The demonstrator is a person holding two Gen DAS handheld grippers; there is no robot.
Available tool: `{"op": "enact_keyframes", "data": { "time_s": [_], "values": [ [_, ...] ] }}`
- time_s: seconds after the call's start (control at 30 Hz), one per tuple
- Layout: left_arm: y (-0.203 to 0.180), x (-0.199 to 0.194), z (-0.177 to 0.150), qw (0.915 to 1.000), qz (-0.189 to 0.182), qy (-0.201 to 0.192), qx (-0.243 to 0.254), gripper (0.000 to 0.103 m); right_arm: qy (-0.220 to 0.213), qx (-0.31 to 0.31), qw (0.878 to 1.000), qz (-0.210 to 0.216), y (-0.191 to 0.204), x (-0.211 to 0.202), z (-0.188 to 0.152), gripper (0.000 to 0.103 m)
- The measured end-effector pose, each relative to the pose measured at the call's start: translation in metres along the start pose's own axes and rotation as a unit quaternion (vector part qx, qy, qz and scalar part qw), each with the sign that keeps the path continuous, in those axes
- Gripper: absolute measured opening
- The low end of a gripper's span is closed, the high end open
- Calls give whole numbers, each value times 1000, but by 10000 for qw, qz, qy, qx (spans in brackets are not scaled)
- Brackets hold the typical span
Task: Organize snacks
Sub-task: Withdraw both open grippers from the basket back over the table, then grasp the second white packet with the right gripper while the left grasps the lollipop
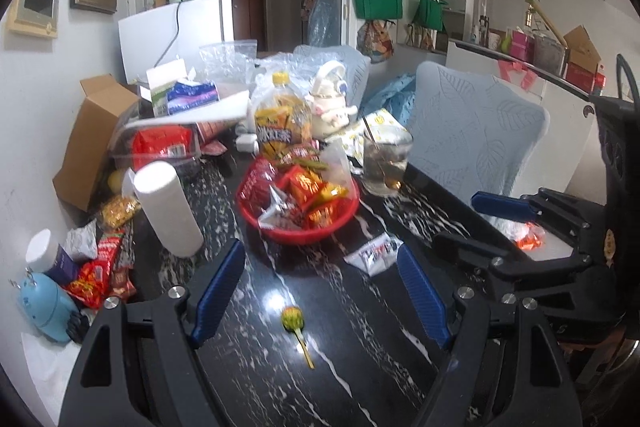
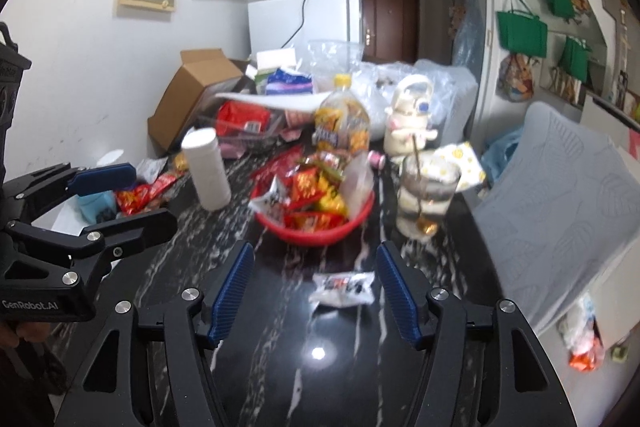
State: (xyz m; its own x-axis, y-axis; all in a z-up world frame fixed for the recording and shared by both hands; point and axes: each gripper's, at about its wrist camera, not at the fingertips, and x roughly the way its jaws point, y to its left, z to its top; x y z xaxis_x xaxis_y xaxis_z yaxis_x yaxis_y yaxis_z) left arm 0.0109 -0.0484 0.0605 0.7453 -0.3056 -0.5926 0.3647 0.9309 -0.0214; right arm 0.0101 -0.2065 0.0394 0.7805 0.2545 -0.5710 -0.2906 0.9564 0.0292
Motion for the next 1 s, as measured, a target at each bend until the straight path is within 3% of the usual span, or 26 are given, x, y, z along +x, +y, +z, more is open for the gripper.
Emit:
{"op": "enact_keyframes", "data": {
  "time_s": [0.53, 0.8, 1.0],
  "values": [
    [8, 35, -53, 9973, 101, 681, -237, 78, 634, -102, 9975, 304, 9, 37, -59, 64],
    [13, 68, -71, 9943, -65, 949, -487, 78, 823, -171, 9952, 495, 3, 61, -68, 67],
    [16, 89, -77, 9918, -99, 1081, -675, 78, 919, -176, 9948, 399, -12, 81, -64, 72]
  ]
}}
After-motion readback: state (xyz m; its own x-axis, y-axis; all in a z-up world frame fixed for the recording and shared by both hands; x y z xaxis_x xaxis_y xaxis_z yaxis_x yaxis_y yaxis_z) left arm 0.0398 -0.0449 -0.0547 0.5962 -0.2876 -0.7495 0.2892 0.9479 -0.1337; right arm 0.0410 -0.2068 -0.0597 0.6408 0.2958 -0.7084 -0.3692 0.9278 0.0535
